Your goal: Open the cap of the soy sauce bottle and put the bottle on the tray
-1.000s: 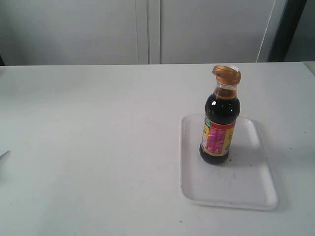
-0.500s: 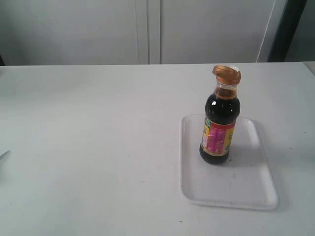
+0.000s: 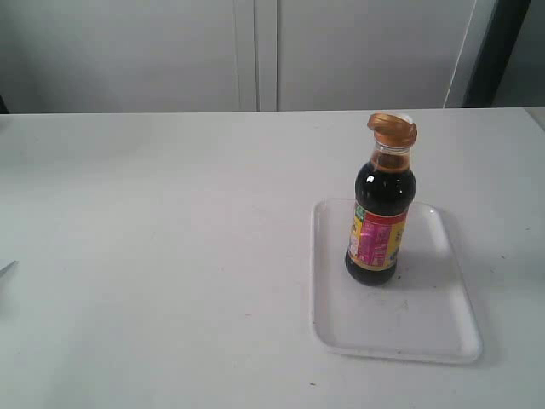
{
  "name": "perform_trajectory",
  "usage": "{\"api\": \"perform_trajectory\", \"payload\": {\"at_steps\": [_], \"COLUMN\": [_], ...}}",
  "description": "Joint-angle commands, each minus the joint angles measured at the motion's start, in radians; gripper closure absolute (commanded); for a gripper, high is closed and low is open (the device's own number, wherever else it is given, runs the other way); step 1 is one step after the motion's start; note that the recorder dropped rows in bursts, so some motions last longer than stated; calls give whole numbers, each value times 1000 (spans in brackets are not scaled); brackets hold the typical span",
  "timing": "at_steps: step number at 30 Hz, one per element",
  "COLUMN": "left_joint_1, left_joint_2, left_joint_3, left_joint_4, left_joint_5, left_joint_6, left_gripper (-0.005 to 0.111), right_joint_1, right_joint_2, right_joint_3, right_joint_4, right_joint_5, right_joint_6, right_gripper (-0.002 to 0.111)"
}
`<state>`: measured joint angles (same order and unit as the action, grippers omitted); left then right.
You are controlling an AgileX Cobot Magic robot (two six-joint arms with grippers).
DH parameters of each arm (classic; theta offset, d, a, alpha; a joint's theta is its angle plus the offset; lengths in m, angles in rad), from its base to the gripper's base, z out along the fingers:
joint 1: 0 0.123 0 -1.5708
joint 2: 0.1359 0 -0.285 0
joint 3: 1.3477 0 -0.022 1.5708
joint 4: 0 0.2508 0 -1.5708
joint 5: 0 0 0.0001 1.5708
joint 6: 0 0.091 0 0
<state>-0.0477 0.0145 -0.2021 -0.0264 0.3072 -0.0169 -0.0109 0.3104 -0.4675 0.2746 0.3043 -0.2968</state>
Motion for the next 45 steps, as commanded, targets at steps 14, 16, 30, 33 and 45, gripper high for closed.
{"api": "perform_trajectory", "payload": {"at_steps": [14,16,30,33,45], "left_joint_1": [5,5,58,86,88], "left_joint_2": [-14,-14,-14,-14,-14], "left_joint_3": [145,167,202,202,202], "left_joint_4": [-14,-18,-49,-51,-54], "left_joint_5": [-31,-36,-78,-78,-78], "left_joint_6": [-9,-9,-9,-9,-9], "left_gripper": [107,107,107,107,107], "right_joint_1": [1,1,1,1,1], "right_joint_2": [-5,-5,-5,-5,-5], "right_joint_3": [4,4,4,4,4], "right_joint_4": [1,1,1,1,1], "right_joint_5": [-13,-13,-13,-13,-13], "right_joint_6": [7,7,7,7,7], "right_gripper": [108,108,108,108,108]}}
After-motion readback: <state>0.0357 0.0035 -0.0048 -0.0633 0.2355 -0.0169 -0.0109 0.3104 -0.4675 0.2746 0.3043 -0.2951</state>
